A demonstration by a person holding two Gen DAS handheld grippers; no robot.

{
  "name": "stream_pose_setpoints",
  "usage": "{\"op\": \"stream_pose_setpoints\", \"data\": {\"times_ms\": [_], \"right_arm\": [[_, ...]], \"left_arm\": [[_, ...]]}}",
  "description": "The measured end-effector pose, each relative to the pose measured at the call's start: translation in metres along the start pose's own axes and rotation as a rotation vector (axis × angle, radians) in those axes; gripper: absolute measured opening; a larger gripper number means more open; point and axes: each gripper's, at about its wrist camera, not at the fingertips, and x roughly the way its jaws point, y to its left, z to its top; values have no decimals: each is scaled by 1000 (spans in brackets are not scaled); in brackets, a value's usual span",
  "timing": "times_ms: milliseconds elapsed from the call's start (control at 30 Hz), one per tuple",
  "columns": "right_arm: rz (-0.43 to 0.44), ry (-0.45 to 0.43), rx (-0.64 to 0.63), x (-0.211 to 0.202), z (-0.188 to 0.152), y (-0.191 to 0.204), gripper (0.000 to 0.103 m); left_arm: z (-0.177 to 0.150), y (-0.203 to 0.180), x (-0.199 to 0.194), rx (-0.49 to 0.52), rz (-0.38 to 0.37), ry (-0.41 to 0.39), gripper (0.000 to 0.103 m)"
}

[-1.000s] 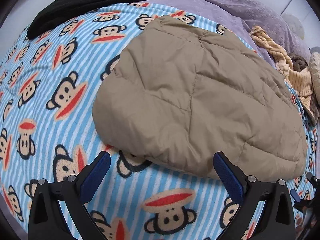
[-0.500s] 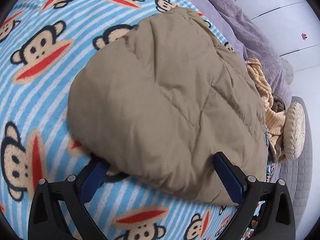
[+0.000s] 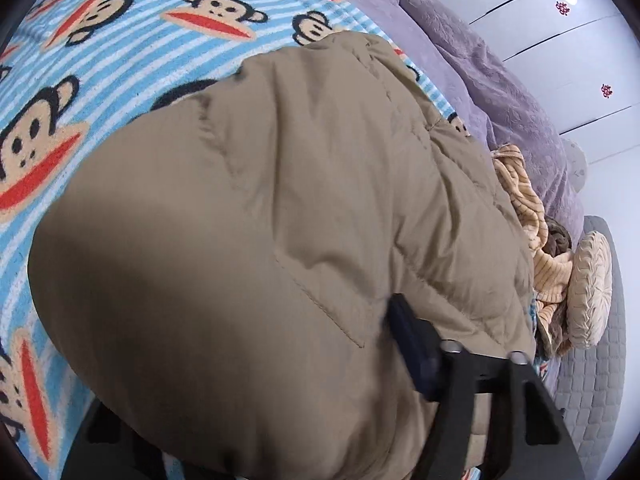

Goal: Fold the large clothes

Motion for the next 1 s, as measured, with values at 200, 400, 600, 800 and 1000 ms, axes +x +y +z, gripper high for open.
{"op": "stream_pose_setpoints", "data": {"times_ms": [200, 400, 600, 800, 1000], "right_arm": [[-1, -36, 72, -12, -3, -3, 37], [-3, -62, -10, -34, -21, 15, 25], [-43, -55, -43, -59, -61, 13, 25], [-85, -5, -26, -82, -101, -6, 25], [-103, 54, -6, -116, -135, -46, 25]], "left_arm": [[0, -12, -30, 113, 3, -58, 21], [-6, -31, -61, 281, 21, -96, 19], [-22, -22, -95, 395, 4, -69, 19], [-68, 10, -125, 389, 17, -3, 19], [-127, 46, -144, 343, 57, 60, 19]]}}
